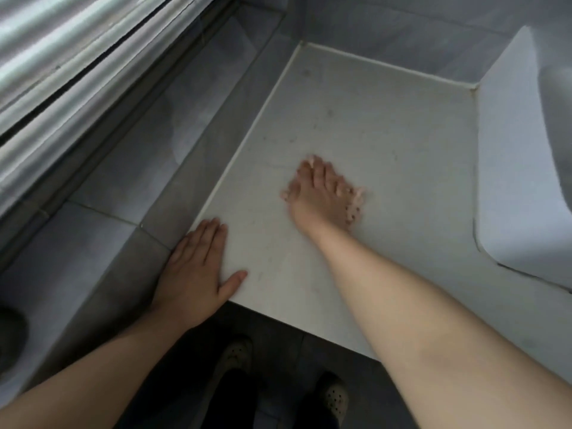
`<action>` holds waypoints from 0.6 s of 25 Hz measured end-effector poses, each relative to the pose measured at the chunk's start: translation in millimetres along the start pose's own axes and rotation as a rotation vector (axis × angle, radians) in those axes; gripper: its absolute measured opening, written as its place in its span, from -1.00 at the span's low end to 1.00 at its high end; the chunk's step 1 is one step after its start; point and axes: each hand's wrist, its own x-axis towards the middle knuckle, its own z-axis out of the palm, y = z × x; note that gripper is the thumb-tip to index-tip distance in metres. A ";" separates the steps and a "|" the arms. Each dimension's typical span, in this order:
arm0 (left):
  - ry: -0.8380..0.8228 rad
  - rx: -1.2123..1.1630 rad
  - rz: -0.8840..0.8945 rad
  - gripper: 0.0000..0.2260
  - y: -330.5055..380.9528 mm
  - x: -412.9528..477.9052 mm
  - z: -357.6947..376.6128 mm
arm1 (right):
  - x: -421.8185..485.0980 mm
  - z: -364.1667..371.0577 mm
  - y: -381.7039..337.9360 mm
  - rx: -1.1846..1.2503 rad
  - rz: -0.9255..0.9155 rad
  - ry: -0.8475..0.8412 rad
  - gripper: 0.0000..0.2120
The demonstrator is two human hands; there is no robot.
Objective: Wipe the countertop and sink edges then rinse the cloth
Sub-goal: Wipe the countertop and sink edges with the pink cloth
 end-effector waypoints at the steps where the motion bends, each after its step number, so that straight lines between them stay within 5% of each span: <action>1: 0.016 -0.001 0.004 -0.24 -0.1 0.6 1.0 | 3.1 5.7 -24.4 0.035 -0.038 -0.038 -0.48; 4: 0.110 -0.057 -0.001 -0.25 -3.8 -0.1 8.3 | -19.5 21.5 -75.8 0.027 -0.365 -0.106 -0.50; 8: 0.131 -0.108 -0.010 -0.29 -3.9 -4.0 8.8 | -33.0 13.6 -49.2 -0.064 -0.640 -0.152 -0.54; 10: 0.110 -0.061 0.018 -0.33 -2.8 -3.8 4.5 | -29.7 5.8 -12.2 -0.105 -0.538 -0.121 -0.54; 15: 0.042 0.051 0.180 -0.31 26.4 38.6 -2.6 | -35.5 0.2 74.1 -0.094 0.124 0.167 -0.46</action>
